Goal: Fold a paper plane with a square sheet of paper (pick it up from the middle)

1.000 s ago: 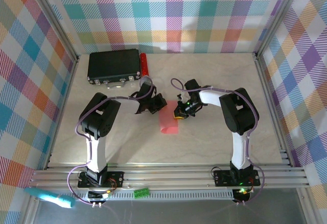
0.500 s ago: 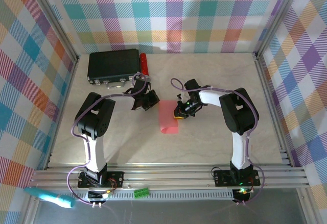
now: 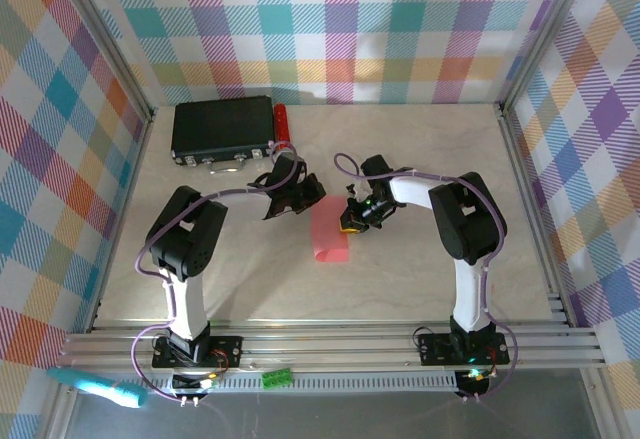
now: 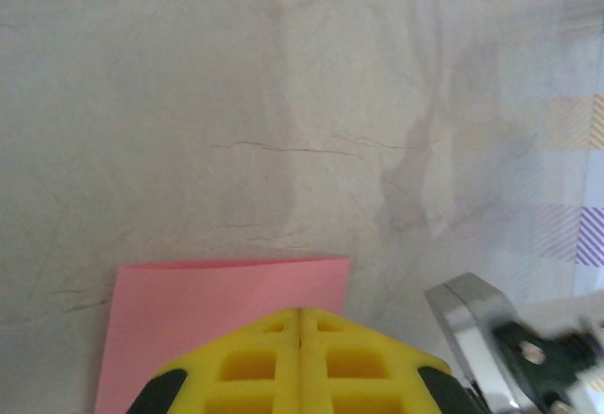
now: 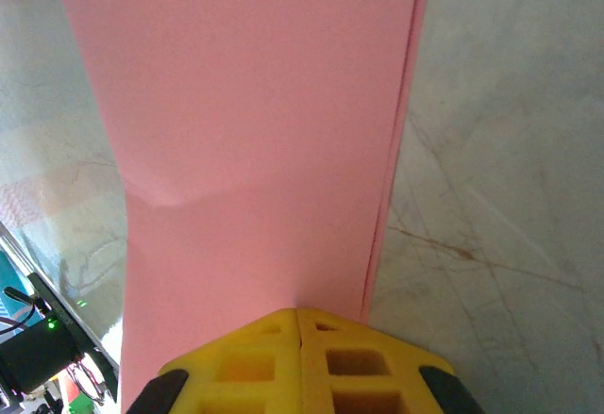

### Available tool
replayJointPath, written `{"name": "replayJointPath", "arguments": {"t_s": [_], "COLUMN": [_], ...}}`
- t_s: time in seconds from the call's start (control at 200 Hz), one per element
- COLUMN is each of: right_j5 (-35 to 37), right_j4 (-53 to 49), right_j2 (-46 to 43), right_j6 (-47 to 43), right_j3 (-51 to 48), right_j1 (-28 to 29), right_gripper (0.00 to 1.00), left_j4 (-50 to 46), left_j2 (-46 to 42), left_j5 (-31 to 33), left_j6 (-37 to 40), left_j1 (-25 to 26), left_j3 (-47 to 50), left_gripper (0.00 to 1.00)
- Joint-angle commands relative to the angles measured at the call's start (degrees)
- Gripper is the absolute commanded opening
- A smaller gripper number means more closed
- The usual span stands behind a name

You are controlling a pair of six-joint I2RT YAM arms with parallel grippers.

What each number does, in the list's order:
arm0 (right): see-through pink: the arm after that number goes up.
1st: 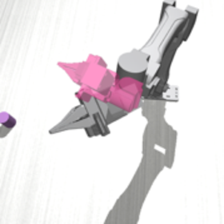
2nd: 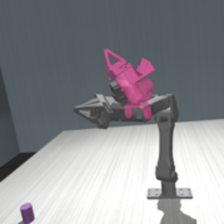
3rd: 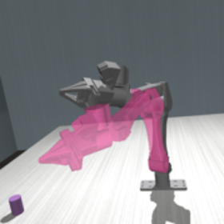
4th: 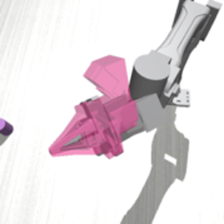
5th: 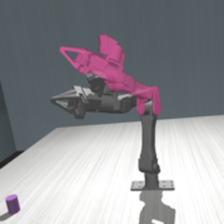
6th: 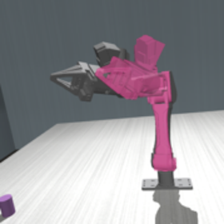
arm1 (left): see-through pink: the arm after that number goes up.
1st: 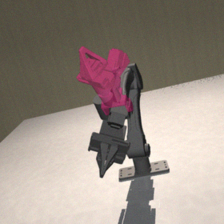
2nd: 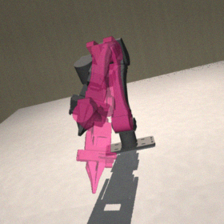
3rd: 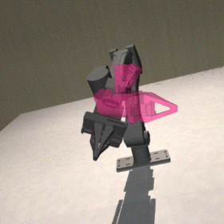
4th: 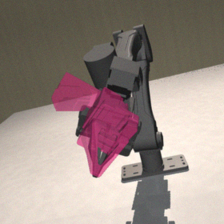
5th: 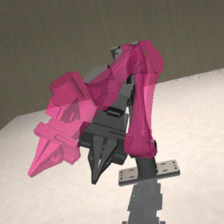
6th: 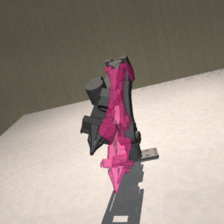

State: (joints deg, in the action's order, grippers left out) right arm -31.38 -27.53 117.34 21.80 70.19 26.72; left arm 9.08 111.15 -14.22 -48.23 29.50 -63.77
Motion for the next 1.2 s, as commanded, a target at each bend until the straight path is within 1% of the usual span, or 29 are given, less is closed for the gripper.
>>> {"name": "replayJointPath", "arguments": {"t_s": [0.0, 0.21, 0.38, 0.44, 0.56, 0.67, 0.735, 0.85, 0.945, 1.01, 1.19], "right_j5": [20.2, 19.7, 19.2, 18.4, 17.4, 17.1, 17.4, 17.8, 18.0, 18.1, 18.4], "right_j4": [-6.8, -5.7, -4.1, -3.2, -1.5, -0.8, -0.7, -0.7, -0.7, -0.7, -0.6], "right_j2": [9.7, 9.6, 9.3, 9.1, 8.7, 8.4, 8.2, 8.1, 8.1, 8.0, 8.1], "right_j6": [0.8, 1.6, 3.2, 3.8, 5.4, 6.9, 7.5, 8.0, 8.2, 8.1, 8.3], "right_j3": [-5.0, -5.7, -7.0, -7.5, -8.4, -8.7, -8.7, -8.9, -9.1, -9.1, -9.2], "right_j1": [0.4, 0.4, 0.4, 0.4, 0.4, 0.4, 0.4, 0.4, 0.4, 0.4, 0.4], "right_gripper": [0.04, 0.04, 0.03, 0.03, 0.03, 0.03, 0.03, 0.03, 0.03, 0.03, 0.03], "left_j4": [-3.5, -13.2, -16.7, -17.8, -17.9, -15.5, -12.7, -5.7, -1.2, 0.6, 0.6], "left_j2": [3.1, 5.8, 4.2, 2.9, -0.6, -5.3, -8.2, -12.0, -13.6, -14.0, -13.0], "left_j5": [2.3, 6.2, 7.8, 7.3, 2.9, 0.0, -0.7, -0.4, 1.1, 2.4, 4.3], "left_j6": [-0.2, 1.7, 3.8, 5.0, 5.2, 1.7, -3.1, -12.3, -17.9, -19.8, -20.7], "left_j1": [-0.5, -2.4, -5.2, -6.0, -5.8, -4.1, -2.3, 1.9, 4.6, 6.0, 8.1], "left_j3": [-2.3, -6.6, -8.3, -9.0, -8.9, -4.4, 0.0, 8.5, 13.5, 15.4, 16.9], "left_gripper": [0.00, 0.00, 0.00, 0.00, 0.00, 0.00, 0.00, 0.00, 0.00, 0.00, 0.00]}}
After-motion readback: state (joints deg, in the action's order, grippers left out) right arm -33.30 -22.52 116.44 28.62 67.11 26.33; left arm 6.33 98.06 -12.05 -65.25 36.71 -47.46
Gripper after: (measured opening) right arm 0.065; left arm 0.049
